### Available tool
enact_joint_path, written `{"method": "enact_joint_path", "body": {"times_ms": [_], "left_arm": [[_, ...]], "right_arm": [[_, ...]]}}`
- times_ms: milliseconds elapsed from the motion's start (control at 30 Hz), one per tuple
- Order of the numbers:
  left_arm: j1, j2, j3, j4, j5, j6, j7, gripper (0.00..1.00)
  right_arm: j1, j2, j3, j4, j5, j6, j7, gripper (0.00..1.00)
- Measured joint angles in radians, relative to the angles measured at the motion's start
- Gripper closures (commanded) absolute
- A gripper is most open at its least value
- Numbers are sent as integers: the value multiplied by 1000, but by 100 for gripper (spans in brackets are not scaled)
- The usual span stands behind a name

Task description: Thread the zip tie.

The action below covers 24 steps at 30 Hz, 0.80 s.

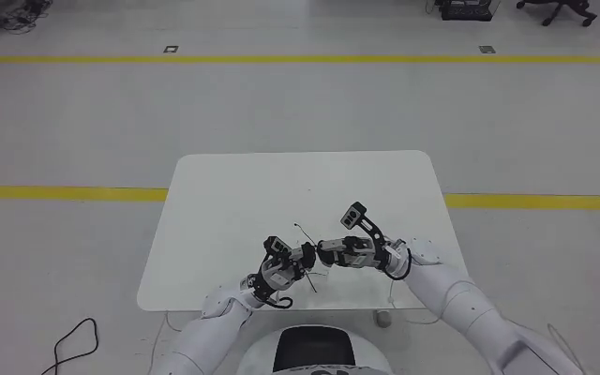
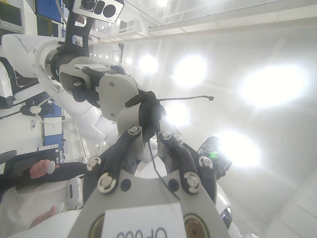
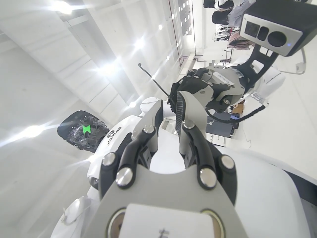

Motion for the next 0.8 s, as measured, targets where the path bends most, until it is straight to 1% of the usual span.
{"method": "enact_joint_path", "body": {"times_ms": [67, 167, 300, 500, 800], "left_arm": [[-1, -1, 0, 2, 0, 0, -2, 100], [-2, -1, 1, 4, 0, 0, -4, 100], [-4, -2, 3, 7, -1, 0, -6, 100], [-7, -2, 6, 9, -1, 0, -9, 100], [-4, -4, 1, 8, -3, 0, -15, 100]], "right_arm": [[1, -1, -2, 2, 0, 0, 0, 89], [3, -2, -5, 6, 3, 0, 0, 92], [6, -3, -8, 11, 6, 0, 0, 100], [9, -4, -15, 17, 10, 1, 0, 100], [18, -4, -28, 31, 12, 18, 0, 100]]}}
